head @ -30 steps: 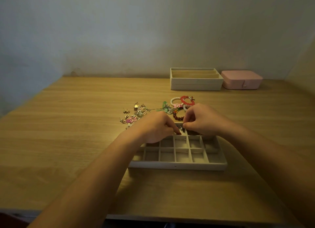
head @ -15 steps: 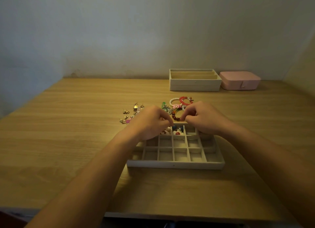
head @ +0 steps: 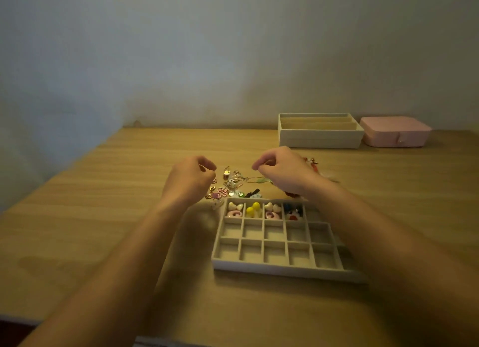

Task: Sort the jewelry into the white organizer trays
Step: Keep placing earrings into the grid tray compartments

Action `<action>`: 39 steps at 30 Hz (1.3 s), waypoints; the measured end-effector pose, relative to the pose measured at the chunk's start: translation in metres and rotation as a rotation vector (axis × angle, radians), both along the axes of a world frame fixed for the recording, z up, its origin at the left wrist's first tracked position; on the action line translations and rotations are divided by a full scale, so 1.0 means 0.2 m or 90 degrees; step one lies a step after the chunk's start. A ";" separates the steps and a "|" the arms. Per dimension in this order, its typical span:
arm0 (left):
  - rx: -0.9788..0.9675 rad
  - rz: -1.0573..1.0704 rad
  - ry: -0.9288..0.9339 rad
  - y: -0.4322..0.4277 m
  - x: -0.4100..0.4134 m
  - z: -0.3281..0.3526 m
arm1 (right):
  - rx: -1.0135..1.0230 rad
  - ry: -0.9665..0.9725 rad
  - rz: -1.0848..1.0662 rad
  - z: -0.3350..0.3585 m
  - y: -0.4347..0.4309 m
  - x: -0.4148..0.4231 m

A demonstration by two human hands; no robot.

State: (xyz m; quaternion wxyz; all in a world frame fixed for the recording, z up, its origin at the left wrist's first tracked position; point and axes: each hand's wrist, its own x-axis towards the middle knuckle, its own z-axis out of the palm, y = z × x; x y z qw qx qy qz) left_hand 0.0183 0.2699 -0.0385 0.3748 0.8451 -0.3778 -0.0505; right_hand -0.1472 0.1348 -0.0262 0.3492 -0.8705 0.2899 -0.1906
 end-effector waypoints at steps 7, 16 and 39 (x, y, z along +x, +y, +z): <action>0.032 0.006 0.024 -0.07 0.19 -0.09 | 0.027 0.082 0.022 -0.02 -0.09 0.19; 0.035 -0.024 0.076 -0.21 0.28 -0.14 | -0.069 0.130 0.045 -0.03 -0.13 0.45; -0.199 -0.133 0.165 -0.13 0.21 -0.12 | 0.067 0.003 0.110 -0.01 -0.11 0.46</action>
